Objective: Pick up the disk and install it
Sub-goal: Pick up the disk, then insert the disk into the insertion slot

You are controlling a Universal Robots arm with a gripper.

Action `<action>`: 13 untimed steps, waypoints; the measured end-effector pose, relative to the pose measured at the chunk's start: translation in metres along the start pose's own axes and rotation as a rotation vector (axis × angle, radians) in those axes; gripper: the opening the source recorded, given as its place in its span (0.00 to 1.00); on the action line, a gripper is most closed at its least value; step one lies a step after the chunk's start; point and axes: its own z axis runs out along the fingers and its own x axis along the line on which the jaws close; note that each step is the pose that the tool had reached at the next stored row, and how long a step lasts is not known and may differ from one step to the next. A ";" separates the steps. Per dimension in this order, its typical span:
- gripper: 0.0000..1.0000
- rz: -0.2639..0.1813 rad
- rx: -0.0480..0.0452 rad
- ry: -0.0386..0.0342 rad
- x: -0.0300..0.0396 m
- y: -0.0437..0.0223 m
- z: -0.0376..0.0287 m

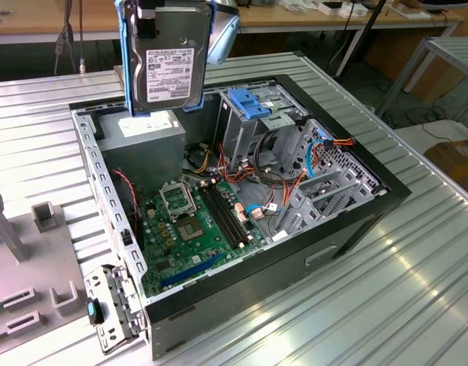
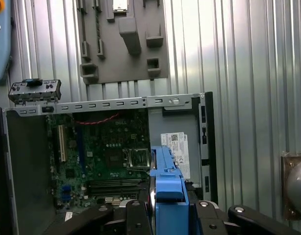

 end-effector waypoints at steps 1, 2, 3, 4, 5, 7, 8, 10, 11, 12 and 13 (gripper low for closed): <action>0.37 0.001 -0.0002 0.0001 -0.0003 -0.0041 0.0001; 0.37 0.001 -0.0002 0.0001 -0.0003 -0.0040 0.0001; 0.37 0.001 -0.0001 0.0001 -0.0003 -0.0040 0.0001; 0.37 0.001 -0.0001 0.0000 -0.0003 -0.0041 0.0002; 0.37 0.001 -0.0001 0.0000 -0.0003 -0.0041 0.0002; 0.37 0.001 -0.0001 0.0001 -0.0003 -0.0043 0.0001; 0.37 0.001 -0.0001 0.0001 -0.0004 -0.0046 0.0001; 0.37 0.001 -0.0001 0.0001 -0.0004 -0.0049 0.0001; 0.37 0.001 -0.0001 0.0001 -0.0004 -0.0049 0.0002; 0.37 0.001 -0.0001 0.0000 -0.0004 -0.0049 0.0002; 0.37 0.002 -0.0001 0.0001 -0.0004 -0.0050 0.0002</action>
